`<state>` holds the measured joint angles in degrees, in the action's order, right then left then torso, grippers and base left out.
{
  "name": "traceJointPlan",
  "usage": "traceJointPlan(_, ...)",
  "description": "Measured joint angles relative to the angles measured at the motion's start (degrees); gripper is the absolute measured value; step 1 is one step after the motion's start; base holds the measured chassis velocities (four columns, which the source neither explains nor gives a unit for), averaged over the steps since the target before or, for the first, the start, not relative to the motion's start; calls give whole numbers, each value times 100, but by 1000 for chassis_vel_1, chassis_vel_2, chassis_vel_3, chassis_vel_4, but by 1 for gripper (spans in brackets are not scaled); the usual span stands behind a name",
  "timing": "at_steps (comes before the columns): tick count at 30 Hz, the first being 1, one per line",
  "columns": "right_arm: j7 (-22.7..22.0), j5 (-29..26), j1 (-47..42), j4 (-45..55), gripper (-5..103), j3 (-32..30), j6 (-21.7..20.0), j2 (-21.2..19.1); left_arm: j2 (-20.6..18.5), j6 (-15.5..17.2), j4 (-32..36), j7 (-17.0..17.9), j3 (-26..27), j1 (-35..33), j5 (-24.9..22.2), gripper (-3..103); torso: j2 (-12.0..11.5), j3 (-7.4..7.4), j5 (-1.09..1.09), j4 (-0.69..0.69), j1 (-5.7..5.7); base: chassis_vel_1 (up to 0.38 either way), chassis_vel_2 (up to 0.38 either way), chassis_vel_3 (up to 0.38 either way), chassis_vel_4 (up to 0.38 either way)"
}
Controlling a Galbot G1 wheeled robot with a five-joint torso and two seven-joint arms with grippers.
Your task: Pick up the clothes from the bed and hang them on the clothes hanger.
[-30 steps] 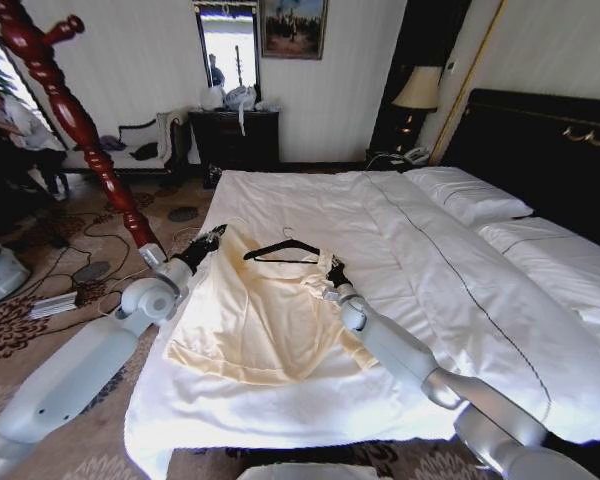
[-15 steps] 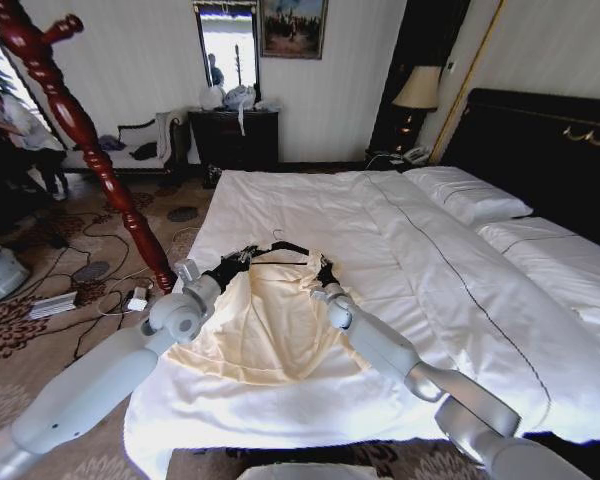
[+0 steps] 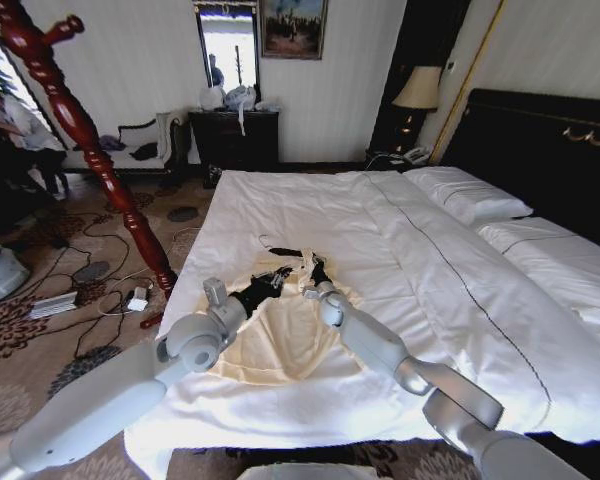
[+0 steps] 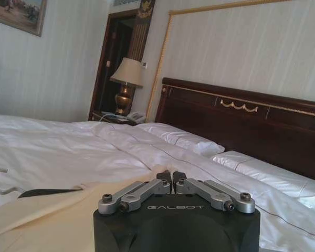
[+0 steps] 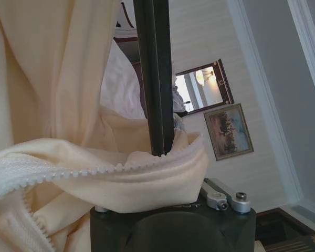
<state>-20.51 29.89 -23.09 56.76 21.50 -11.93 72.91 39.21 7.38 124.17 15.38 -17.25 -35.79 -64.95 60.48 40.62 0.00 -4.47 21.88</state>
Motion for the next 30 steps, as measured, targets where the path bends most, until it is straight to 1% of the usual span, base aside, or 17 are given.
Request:
traceJointPlan(4,-14,8,-16,78,20,-5,-48,30,53,1,-185,-40,6,51,102,0,0,0,0,1,0,0,0,0,0)
traceJointPlan(8,-25,121,-128,309,20,-14,-84,-85,83,1,-583,-29,249,-35,542,0,0,0,-1,1,0,0,0,0,0)
traceJointPlan(9,-25,121,-128,309,20,-14,-84,-85,83,1,-583,-29,249,-35,542,0,0,0,-1,1,0,0,0,0,0)
traceJointPlan(10,-25,204,-183,385,20,-15,-89,-140,96,4,-768,5,344,-52,793,0,0,0,0,0,0,0,0,0,0)
traceJointPlan(11,-25,250,-213,411,20,-16,-90,-157,123,6,-864,34,374,-42,913,0,0,0,-1,0,0,0,0,0,0)
traceJointPlan(14,-25,294,-252,428,20,-15,-101,-158,234,51,-992,112,384,27,984,0,0,0,0,1,0,0,0,0,0)
traceJointPlan(16,-23,317,-263,429,20,10,-119,-133,432,109,-1101,191,262,179,997,0,0,0,-1,0,0,0,0,0,0)
traceJointPlan(18,-22,317,-264,429,20,20,-122,-123,481,119,-1119,203,206,225,1003,0,0,0,0,0,0,0,0,0,0)
traceJointPlan(19,-22,317,-266,429,20,40,-135,-95,594,144,-1137,209,64,335,1013,0,0,0,1,-1,0,0,0,0,0)
traceJointPlan(20,-22,317,-269,435,20,50,-138,-85,645,162,-1140,209,-20,388,1014,-3,0,0,0,-1,0,0,0,0,0)
traceJointPlan(22,-22,298,-286,480,20,80,-149,-92,682,214,-1149,206,-125,443,1013,7,0,0,0,-1,0,0,0,0,0)
traceJointPlan(23,-22,298,-286,480,20,80,-149,-92,682,214,-1149,206,-125,443,1013,7,0,0,0,-1,0,0,0,0,0)
traceJointPlan(26,-22,216,-333,559,20,84,-160,-131,574,261,-1115,112,-98,379,976,23,0,0,0,1,0,0,0,0,0)
traceJointPlan(28,-22,201,-343,566,20,82,-160,-138,534,272,-1091,91,-76,358,969,23,0,0,0,1,0,0,0,0,0)
traceJointPlan(30,-22,155,-356,590,20,76,-135,-155,442,303,-1034,19,-36,310,952,33,0,0,0,1,0,0,0,0,0)
